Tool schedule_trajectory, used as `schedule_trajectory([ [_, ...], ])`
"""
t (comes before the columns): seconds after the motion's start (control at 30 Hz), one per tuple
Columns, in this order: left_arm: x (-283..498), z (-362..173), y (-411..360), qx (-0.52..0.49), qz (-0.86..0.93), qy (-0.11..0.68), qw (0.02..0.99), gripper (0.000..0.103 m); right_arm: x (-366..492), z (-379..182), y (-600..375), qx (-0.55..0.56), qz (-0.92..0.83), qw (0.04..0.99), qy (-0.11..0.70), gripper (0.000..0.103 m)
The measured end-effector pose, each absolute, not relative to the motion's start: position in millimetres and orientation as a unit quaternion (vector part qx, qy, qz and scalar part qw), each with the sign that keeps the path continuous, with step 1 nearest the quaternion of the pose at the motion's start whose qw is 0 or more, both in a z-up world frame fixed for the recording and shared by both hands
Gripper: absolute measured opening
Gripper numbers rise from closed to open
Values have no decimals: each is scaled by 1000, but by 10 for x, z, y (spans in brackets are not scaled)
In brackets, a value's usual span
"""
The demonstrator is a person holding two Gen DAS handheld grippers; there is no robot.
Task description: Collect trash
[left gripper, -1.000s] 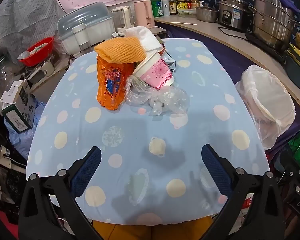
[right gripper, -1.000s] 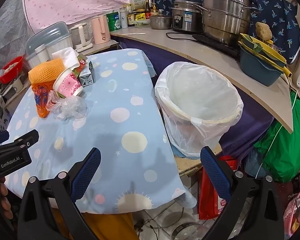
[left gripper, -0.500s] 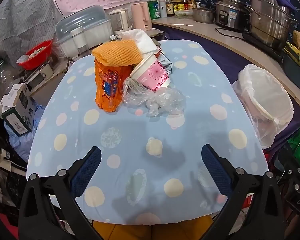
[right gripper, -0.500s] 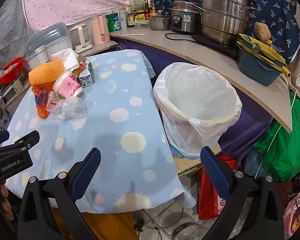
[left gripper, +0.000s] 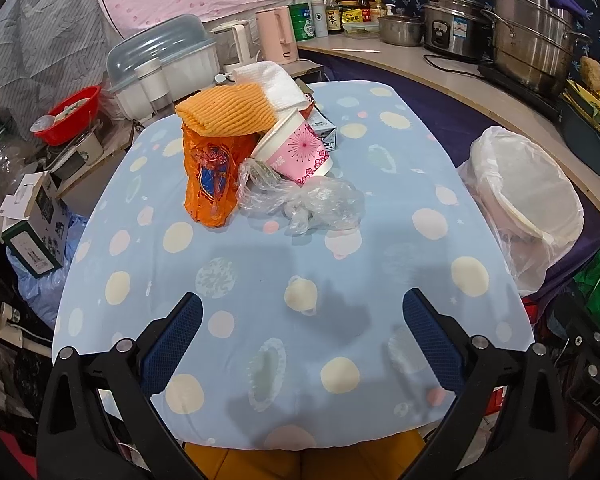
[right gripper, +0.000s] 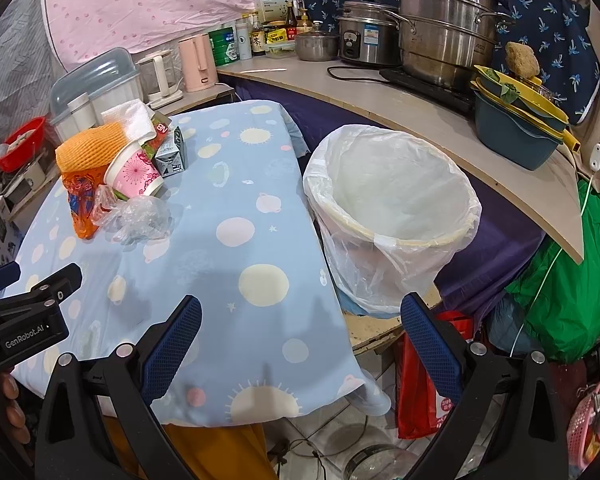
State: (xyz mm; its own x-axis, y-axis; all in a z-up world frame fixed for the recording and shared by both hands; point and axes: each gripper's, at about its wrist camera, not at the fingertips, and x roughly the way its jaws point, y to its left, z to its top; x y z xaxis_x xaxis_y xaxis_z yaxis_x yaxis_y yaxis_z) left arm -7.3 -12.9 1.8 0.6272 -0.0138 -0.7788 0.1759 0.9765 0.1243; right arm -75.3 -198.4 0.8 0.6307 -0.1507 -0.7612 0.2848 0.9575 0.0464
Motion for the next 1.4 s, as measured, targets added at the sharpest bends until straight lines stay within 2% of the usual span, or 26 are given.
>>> schedule_trajectory([
  [0.67,-133,54,-158,90,-66,409,906,96,-757,44,-1992,84,-121,900,411,96],
  [1.4,-119,-8,-135,98,-49,425,898,96,-806,7,-2022,88,-121,900,409,96],
])
